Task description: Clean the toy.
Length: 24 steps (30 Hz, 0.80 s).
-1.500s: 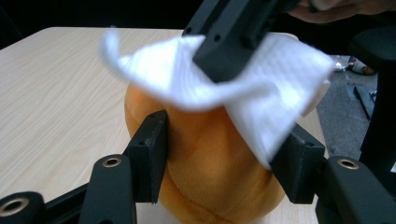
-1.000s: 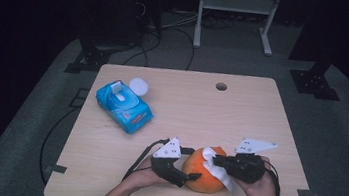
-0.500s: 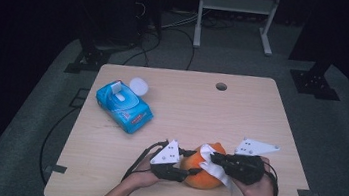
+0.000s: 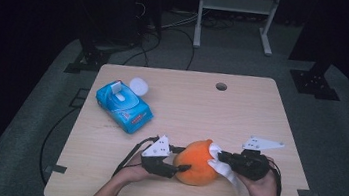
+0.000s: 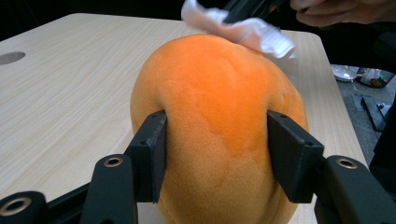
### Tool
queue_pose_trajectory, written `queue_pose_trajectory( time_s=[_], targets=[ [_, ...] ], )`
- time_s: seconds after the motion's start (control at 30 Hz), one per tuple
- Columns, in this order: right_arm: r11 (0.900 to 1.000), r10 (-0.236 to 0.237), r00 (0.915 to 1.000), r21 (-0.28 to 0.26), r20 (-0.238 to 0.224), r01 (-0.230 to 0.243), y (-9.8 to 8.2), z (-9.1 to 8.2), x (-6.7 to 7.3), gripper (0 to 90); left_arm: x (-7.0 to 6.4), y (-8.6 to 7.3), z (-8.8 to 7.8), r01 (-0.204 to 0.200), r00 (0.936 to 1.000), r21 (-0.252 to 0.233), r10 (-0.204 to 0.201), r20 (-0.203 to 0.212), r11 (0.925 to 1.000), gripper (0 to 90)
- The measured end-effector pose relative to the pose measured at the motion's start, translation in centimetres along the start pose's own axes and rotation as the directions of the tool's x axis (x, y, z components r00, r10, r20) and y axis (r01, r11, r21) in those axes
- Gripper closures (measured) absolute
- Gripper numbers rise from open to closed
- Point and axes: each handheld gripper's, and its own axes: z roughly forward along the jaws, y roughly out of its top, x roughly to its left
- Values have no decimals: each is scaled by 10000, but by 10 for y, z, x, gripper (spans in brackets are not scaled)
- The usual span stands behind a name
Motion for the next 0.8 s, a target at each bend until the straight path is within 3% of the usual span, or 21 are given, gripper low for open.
queue_pose_trajectory(
  time_s=[0.07, 0.13, 0.2, 0.37, 0.43, 0.53, 0.6, 0.7, 0.8],
  targets=[
    [9995, -307, 9994, -74, -185, 305, 4, 3, 9, 850, 1, -1, 0, 28, 10000, 29, -28, -20, 10000, 415],
    [9984, -506, 9985, 233, -221, 511, 3, 10, 11, 850, 2, -2, -1, 44, 10000, 154, -44, -5, 9999, 411],
    [9989, -82, 9985, 457, -534, 106, 0, 12, 3, 850, 3, -4, -1, 183, 9998, 98, -183, 7, 9998, 410],
    [9974, 226, 9996, 678, 165, -237, -7, 7, -12, 850, 3, -4, -2, 329, 9993, 157, -332, 142, 9993, 406],
    [9987, 336, 9993, 380, 189, -343, -6, 5, -13, 849, 3, -5, -1, 338, 9992, 108, -340, 190, 9994, 404],
    [9999, 116, 9999, -13, 121, -115, 1, 7, -9, 849, 3, -5, -1, 361, 9991, 100, -363, 224, 9993, 403],
    [9999, 40, 9999, 100, 94, -41, 1, 11, -8, 849, 4, -6, -2, 352, 9992, 145, -355, 208, 9993, 402],
    [9987, 324, 9995, 399, -42, -322, -3, 16, -14, 850, 4, -6, -2, 376, 9991, 165, -380, 206, 9992, 401],
    [9974, 480, 9980, 513, 401, -501, -6, 11, -19, 850, 3, -5, -2, 246, 9994, 176, -251, 249, 9995, 401]
  ],
)
